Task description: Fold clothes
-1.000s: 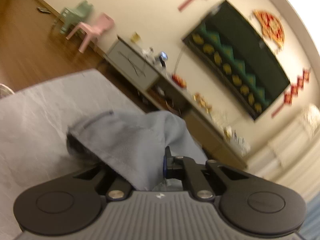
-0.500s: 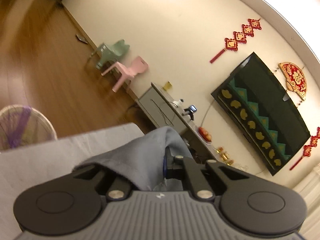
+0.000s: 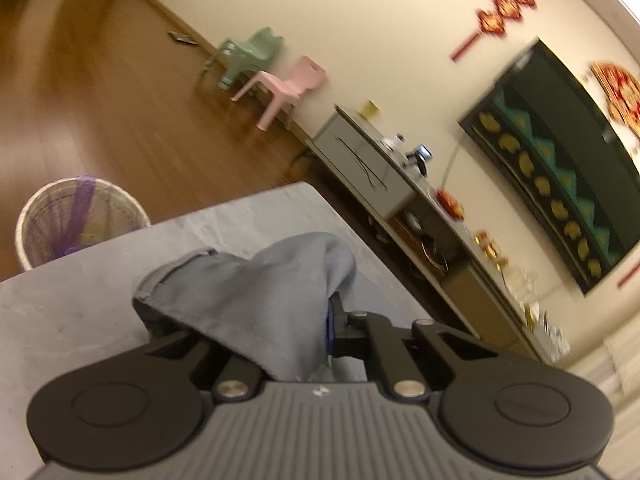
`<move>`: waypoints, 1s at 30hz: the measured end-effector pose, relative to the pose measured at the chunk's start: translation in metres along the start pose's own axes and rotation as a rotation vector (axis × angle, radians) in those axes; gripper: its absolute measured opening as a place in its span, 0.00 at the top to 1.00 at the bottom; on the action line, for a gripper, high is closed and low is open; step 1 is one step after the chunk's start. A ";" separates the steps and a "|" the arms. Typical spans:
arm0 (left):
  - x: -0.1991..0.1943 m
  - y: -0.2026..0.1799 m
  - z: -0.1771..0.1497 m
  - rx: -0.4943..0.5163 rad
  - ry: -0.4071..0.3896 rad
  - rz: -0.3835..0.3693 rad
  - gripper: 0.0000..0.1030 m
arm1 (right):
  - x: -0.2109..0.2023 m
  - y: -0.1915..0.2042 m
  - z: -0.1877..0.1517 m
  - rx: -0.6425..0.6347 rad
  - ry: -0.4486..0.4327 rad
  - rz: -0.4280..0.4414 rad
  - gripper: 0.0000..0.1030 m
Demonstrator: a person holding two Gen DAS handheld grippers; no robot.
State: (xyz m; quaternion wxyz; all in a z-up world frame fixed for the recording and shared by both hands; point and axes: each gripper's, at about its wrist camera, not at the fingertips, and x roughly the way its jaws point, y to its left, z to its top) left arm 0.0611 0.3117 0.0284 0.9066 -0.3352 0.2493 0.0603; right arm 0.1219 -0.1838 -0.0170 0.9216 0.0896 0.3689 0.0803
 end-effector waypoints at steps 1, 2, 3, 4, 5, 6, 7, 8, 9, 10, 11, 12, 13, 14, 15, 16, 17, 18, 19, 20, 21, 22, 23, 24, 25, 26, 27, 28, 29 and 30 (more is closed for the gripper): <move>0.002 -0.006 -0.002 0.034 0.007 -0.005 0.96 | 0.011 0.009 -0.003 -0.018 0.016 -0.002 0.41; 0.004 -0.013 -0.004 0.072 0.008 -0.011 0.96 | 0.012 0.013 -0.005 -0.043 0.010 -0.027 0.98; 0.007 -0.020 -0.005 0.115 -0.001 -0.019 0.96 | 0.011 0.015 -0.007 -0.068 0.001 -0.056 0.98; 0.006 -0.027 -0.004 0.153 -0.022 -0.034 0.96 | -0.006 0.017 -0.008 -0.112 -0.069 -0.093 0.99; 0.002 -0.033 0.001 0.184 -0.061 -0.061 0.96 | -0.027 0.021 -0.004 -0.140 -0.165 -0.140 0.99; -0.007 -0.036 0.006 0.191 -0.098 -0.111 0.96 | -0.057 0.023 0.006 -0.147 -0.284 -0.177 0.99; -0.021 -0.035 0.012 0.168 -0.135 -0.192 0.96 | -0.092 0.023 0.014 -0.158 -0.402 -0.215 0.99; -0.035 -0.033 0.017 0.145 -0.171 -0.273 0.96 | -0.127 0.023 0.021 -0.169 -0.520 -0.254 0.99; -0.050 -0.032 0.019 0.135 -0.210 -0.347 0.96 | -0.148 0.014 0.021 -0.195 -0.585 -0.317 0.99; -0.061 -0.032 0.015 0.163 -0.232 -0.395 0.96 | -0.168 0.004 0.020 -0.222 -0.644 -0.384 0.99; -0.069 -0.034 0.009 0.215 -0.232 -0.420 0.96 | -0.188 -0.005 0.018 -0.249 -0.702 -0.451 0.98; -0.069 -0.037 0.001 0.274 -0.176 -0.450 0.96 | -0.185 -0.029 0.014 -0.196 -0.604 -0.460 0.93; -0.059 -0.040 -0.011 0.344 -0.049 -0.485 0.96 | -0.178 -0.054 0.009 -0.134 -0.487 -0.460 0.92; -0.049 -0.044 -0.023 0.414 0.079 -0.519 0.96 | -0.160 -0.088 -0.002 0.000 -0.340 -0.437 0.73; -0.042 -0.050 -0.038 0.495 0.181 -0.530 0.96 | -0.141 -0.123 -0.014 0.141 -0.188 -0.409 0.65; -0.039 -0.058 -0.059 0.597 0.239 -0.517 0.96 | -0.142 -0.137 -0.018 0.218 -0.185 -0.384 0.65; -0.038 -0.065 -0.081 0.704 0.288 -0.511 0.95 | -0.144 -0.148 -0.022 0.287 -0.200 -0.360 0.61; -0.038 -0.072 -0.104 0.811 0.338 -0.503 0.94 | -0.147 -0.159 -0.025 0.355 -0.214 -0.336 0.46; -0.039 -0.077 -0.122 0.896 0.375 -0.498 0.93 | -0.149 -0.170 -0.028 0.423 -0.228 -0.311 0.41; -0.041 -0.081 -0.137 0.953 0.397 -0.499 0.91 | -0.152 -0.182 -0.031 0.492 -0.243 -0.286 0.40; -0.043 -0.085 -0.148 0.997 0.411 -0.497 0.88 | -0.154 -0.193 -0.034 0.560 -0.257 -0.261 0.35; -0.046 -0.088 -0.153 1.017 0.414 -0.497 0.87 | -0.157 -0.204 -0.038 0.628 -0.271 -0.235 0.32; -0.047 -0.091 -0.155 1.013 0.411 -0.500 0.82 | -0.160 -0.215 -0.041 0.696 -0.284 -0.209 0.24; -0.048 -0.093 -0.154 0.995 0.405 -0.501 0.74 | -0.152 -0.206 -0.034 0.653 -0.286 -0.198 0.17; -0.048 -0.095 -0.153 0.977 0.399 -0.503 0.66 | -0.143 -0.194 -0.027 0.597 -0.285 -0.190 0.14; -0.045 -0.097 -0.151 0.958 0.398 -0.493 0.48 | -0.138 -0.185 -0.024 0.538 -0.273 -0.190 0.10; -0.039 -0.097 -0.149 0.938 0.403 -0.467 0.43 | -0.134 -0.176 -0.021 0.478 -0.258 -0.191 0.07; -0.033 -0.098 -0.147 0.918 0.407 -0.442 0.43 | -0.125 -0.167 -0.018 0.414 -0.236 -0.200 0.07; -0.027 -0.099 -0.145 0.898 0.411 -0.417 0.46 | -0.131 -0.151 -0.018 0.369 -0.218 -0.214 0.06; -0.021 -0.099 -0.144 0.878 0.415 -0.391 0.64 | -0.122 -0.142 -0.014 0.329 -0.194 -0.227 0.05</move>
